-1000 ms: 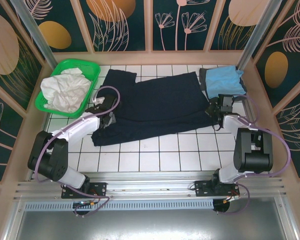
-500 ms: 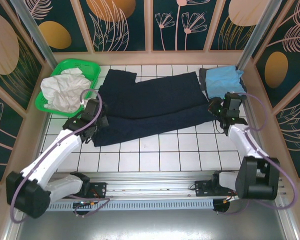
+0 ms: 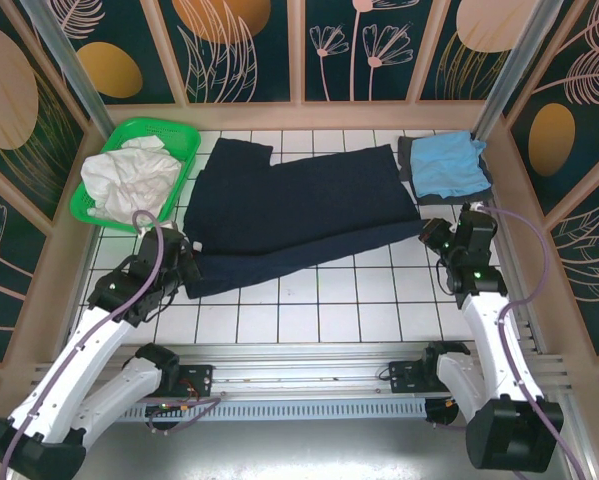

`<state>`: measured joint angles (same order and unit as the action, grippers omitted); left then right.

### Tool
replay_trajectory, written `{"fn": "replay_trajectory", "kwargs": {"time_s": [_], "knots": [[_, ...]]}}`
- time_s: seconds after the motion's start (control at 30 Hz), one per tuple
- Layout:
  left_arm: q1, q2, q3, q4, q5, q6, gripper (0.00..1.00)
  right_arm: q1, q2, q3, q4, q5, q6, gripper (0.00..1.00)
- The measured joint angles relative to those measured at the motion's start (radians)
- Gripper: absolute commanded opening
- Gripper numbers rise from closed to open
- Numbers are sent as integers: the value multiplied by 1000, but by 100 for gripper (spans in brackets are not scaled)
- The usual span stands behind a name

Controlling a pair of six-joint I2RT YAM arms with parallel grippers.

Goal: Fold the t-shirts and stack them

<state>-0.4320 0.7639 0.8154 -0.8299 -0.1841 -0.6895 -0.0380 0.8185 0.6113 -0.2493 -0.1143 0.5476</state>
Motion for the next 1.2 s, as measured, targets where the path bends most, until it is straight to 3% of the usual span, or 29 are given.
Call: {"fn": "replay_trajectory", "kwargs": {"time_s": [0.27,0.43,0.6,0.77,0.97,1.1,1.2], "knots": [[0,-58,-9,4,47,-35,0,-1,-91,-22,-25,12,6,0],[0,22,-53,29,53,-50,0,-2,-52,-24,-22,11,8,0],[0,132,-68,95,32,-55,0,-13,94,-26,31,13,7,0],[0,335,-55,191,-27,-49,0,-22,315,3,122,17,0,0],[2,577,77,229,-137,-25,0,-30,590,106,241,-24,-11,0],[10,679,158,257,-190,-8,0,-34,692,151,298,-56,-10,0],[21,761,215,266,-219,6,0,-34,748,191,304,-63,-9,19]]}}
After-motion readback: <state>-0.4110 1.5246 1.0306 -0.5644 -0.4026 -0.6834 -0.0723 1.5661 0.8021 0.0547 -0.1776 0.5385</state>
